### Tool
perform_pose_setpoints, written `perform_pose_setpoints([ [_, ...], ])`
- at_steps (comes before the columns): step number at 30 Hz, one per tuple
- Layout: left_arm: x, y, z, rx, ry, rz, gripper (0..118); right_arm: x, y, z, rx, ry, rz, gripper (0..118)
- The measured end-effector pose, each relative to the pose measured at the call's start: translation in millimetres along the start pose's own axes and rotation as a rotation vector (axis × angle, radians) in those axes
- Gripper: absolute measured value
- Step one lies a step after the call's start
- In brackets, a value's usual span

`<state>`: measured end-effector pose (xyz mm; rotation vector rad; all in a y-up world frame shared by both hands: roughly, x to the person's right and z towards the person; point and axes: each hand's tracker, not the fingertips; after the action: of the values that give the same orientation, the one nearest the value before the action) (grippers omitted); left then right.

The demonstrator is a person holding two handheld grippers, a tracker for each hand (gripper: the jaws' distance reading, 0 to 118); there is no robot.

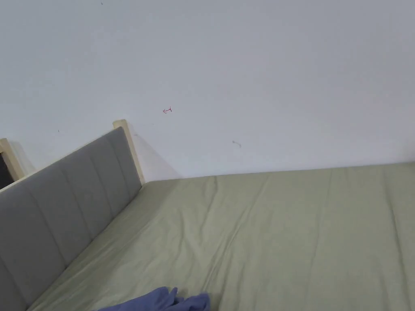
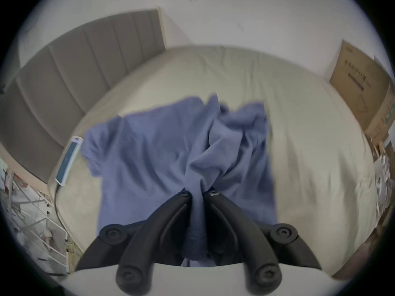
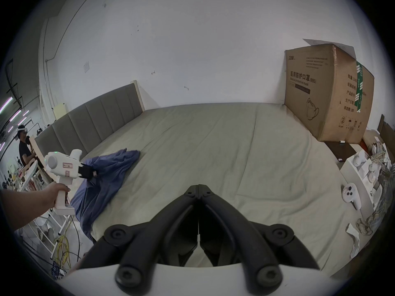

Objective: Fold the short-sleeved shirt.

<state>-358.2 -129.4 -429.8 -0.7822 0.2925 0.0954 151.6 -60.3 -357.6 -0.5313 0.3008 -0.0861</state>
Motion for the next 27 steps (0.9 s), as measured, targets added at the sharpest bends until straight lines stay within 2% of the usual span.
perform_pose_setpoints([
  [2,-10.5,17.2,35.7,0.111,-0.015,0.107,7,5.1,4.1,7.9,0.026,-0.009,0.003,0],
  [4,-11.5,37.9,72.3,0.231,-0.017,0.151,7,10.6,6.1,13.2,0.041,-0.023,0.004,0],
  [6,1.7,61.8,114.6,0.354,-0.043,0.086,7,15.6,8.5,17.9,0.052,-0.033,-0.005,0],
  [9,41.6,96.4,182.6,0.528,-0.156,-0.022,7,19.9,12.0,25.6,0.074,-0.045,-0.035,0],
  [14,138.4,122.8,257.2,0.594,-0.438,-0.171,7,28.6,12.0,39.3,0.105,-0.051,-0.081,0],
  [17,193.8,118.8,265.4,0.509,-0.646,-0.209,7,36.4,11.7,52.0,0.128,-0.064,-0.089,0],
  [20,242.9,107.9,249.7,0.390,-0.751,-0.245,7,50.4,11.1,64.6,0.146,-0.091,-0.100,0],
  [24,295.1,77.2,181.2,0.072,-0.710,-0.298,7,73.6,4.0,73.5,0.139,-0.151,-0.116,0],
  [27,312.7,34.9,102.9,-0.181,-0.609,-0.287,7,88.1,-8.1,71.8,0.102,-0.189,-0.139,0],
])
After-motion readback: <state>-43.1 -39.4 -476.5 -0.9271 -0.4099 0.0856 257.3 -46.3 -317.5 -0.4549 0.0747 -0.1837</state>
